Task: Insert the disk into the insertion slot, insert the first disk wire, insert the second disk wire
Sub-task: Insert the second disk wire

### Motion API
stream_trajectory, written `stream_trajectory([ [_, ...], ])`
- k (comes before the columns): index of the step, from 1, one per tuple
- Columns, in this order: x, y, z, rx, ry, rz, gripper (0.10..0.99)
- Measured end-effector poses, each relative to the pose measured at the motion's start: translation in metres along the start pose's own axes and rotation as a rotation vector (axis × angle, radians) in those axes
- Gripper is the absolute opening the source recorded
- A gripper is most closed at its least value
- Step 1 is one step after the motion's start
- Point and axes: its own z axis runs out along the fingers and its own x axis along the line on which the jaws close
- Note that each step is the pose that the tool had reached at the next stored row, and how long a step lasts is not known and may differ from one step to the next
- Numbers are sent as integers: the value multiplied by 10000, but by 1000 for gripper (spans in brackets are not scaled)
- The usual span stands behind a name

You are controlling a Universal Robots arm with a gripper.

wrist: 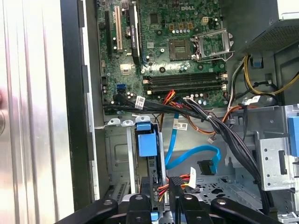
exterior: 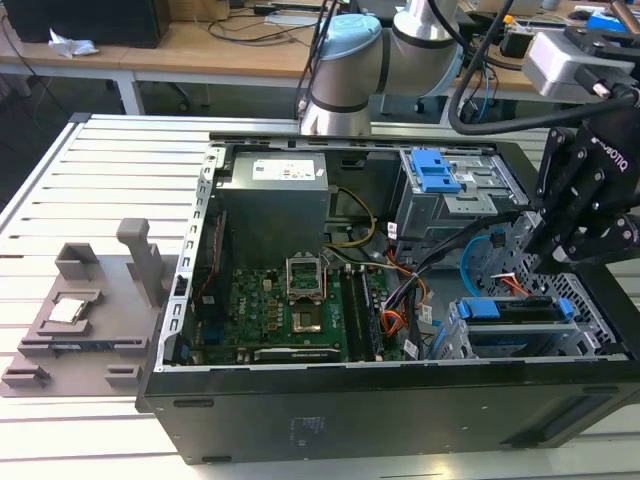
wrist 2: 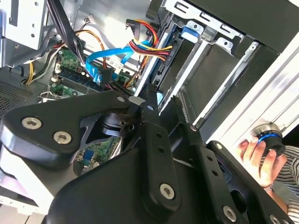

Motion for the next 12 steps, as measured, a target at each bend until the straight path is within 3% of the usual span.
stream_trajectory([
  [6,0,2,-46,0,0,0,302],
  [9,-2,4,-105,0,2,0,302],
  [12,-44,8,-122,0,1,-10,302],
])
